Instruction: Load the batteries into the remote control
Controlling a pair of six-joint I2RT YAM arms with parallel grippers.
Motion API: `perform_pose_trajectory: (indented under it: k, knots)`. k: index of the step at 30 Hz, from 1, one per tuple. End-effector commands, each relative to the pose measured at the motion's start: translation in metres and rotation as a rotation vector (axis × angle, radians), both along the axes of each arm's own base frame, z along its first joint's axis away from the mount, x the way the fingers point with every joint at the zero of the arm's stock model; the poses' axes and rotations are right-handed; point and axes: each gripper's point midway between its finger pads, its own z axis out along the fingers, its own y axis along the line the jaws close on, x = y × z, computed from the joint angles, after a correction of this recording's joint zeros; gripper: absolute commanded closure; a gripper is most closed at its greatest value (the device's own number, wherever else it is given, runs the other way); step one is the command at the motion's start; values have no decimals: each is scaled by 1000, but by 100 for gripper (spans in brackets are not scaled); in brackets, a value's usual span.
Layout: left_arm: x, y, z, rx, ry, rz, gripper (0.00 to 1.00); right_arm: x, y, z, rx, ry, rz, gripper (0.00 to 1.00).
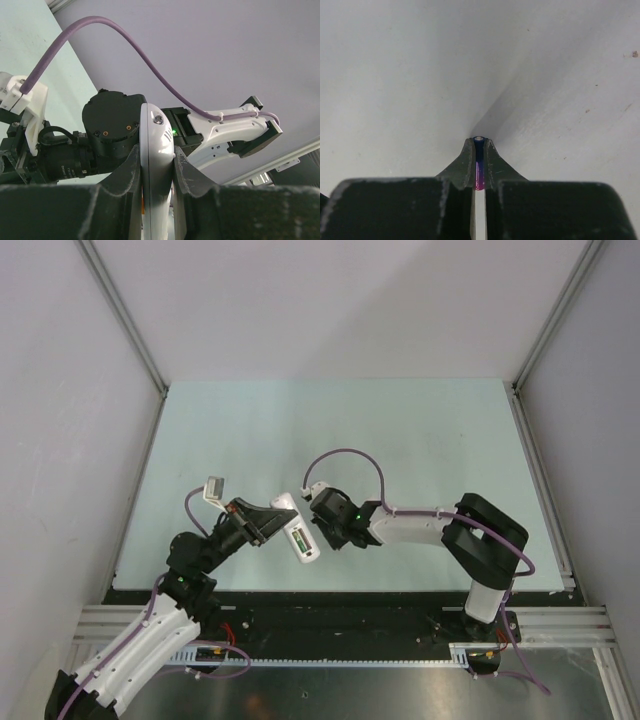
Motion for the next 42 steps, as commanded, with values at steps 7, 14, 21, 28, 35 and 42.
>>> perform_pose_trajectory:
  k: [7,14,21,28,35,42]
  knots:
    - [1,0,11,-3,-42,4,100,40,-36,118,201,-191,-304,100]
    - [16,-6,20,26,-39,23,100,13,-57,259,529,-417,-348,100]
    - [32,-15,32,21,-24,26,100,-31,-38,312,706,-479,-252,100]
    - [38,-30,34,-24,40,-46,100,-46,-4,317,720,-544,-198,100]
    - [38,-33,42,-56,66,-70,100,-43,13,315,721,-583,-194,100]
    - [37,-34,47,-74,83,-90,100,-42,19,304,679,-591,-183,100]
